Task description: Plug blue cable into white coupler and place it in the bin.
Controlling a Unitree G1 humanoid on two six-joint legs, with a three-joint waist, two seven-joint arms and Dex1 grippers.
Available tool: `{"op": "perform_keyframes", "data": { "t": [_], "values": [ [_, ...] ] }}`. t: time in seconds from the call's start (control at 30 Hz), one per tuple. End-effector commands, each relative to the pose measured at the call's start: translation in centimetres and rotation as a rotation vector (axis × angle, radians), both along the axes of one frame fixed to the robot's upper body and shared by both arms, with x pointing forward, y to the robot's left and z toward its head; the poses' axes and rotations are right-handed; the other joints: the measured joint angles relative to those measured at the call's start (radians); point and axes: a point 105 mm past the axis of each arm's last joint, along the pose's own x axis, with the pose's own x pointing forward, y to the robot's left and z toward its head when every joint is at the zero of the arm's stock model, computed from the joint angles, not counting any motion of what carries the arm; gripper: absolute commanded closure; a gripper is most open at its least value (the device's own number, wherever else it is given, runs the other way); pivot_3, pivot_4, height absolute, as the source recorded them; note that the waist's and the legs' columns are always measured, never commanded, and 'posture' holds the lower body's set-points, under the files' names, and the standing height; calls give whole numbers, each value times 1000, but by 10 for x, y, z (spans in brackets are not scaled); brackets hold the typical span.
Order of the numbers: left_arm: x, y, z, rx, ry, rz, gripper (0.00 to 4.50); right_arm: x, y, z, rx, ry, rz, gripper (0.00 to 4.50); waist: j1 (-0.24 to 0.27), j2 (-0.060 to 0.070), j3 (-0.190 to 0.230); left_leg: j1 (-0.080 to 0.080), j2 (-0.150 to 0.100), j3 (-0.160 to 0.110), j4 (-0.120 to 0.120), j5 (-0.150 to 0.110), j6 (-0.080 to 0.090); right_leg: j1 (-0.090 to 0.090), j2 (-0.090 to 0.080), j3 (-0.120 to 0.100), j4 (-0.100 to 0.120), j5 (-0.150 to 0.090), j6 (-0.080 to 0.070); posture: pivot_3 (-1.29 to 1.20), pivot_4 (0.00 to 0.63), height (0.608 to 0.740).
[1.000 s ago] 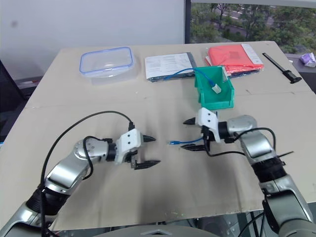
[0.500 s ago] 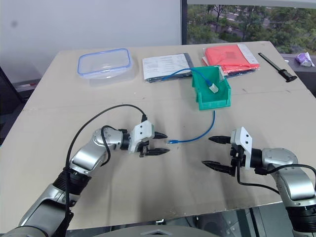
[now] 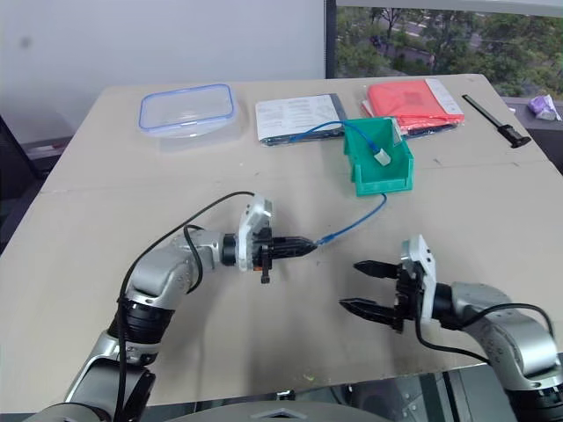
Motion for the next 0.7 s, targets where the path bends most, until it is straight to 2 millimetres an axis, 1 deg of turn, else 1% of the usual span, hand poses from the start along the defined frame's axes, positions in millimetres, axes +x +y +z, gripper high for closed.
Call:
{"op": "perform_keyframes", "data": {
  "t": [0.03,0.1,0.2,0.27,0.4,0.47,0.5,0.53,0.57,0.6,0.63,0.67,0.7],
  "values": [
    [-12,1,25,-97,61,-42,4456,11,13,27,151,7,-60,0,-1,0,0,0,0,0,0,0,0,0,2,2,0,0,0,0,150,740],
    [-15,5,30,-126,94,-45,4456,20,20,45,286,32,-101,0,1,0,0,0,-1,-1,0,0,0,0,5,4,0,0,-1,0,150,740],
    [-18,9,31,-139,120,-44,4456,26,22,67,437,59,-132,0,2,0,0,-1,0,-3,0,0,-1,0,9,7,0,2,-4,0,150,740],
    [-20,10,30,-135,128,-43,4456,25,24,75,467,69,-115,0,4,0,0,-1,-1,-3,0,0,-1,0,9,7,0,2,-4,0,150,740],
    [-18,9,32,-145,137,-36,4456,23,29,79,451,74,-89,0,2,0,0,-2,-4,-2,0,0,0,0,9,11,-1,2,-4,0,150,740],
    [-17,8,32,-144,135,-35,4500,24,31,81,447,73,-82,536,1,0,0,-2,-4,-2,0,0,0,0,9,13,-1,2,-4,0,150,740],
    [-16,8,33,-146,134,-30,4500,24,32,81,443,75,-76,990,1,0,0,-2,-4,-2,0,0,0,0,9,14,-1,2,-4,0,150,740],
    [-14,8,33,-150,133,-24,4500,23,32,81,440,77,-72,1258,1,0,0,-2,-4,-2,0,0,0,0,10,15,-1,2,-4,0,150,740],
    [-13,8,34,-158,134,-18,4500,23,33,80,435,80,-70,1814,2,0,0,-2,-4,-2,0,0,0,0,11,15,-1,2,-4,0,150,740],
    [-12,9,35,-163,135,-14,4500,23,33,80,432,83,-69,2240,3,0,0,-2,-4,-3,0,0,0,0,11,15,-1,2,-4,0,150,740],
    [-11,9,35,-163,135,-12,4500,22,34,79,427,85,-68,2530,2,0,0,-2,-4,-3,0,0,0,0,11,15,-1,2,-4,0,150,740],
    [-11,9,34,-163,135,-11,4500,22,35,78,421,86,-67,3088,2,0,0,-2,-4,-3,0,0,0,0,11,16,-1,2,-4,0,150,740],
    [-11,9,34,-164,136,-10,4500,22,35,77,417,87,-67,3396,2,0,0,-2,-4,-2,0,0,0,0,11,16,-1,2,-4,0,150,740]
  ]
}}
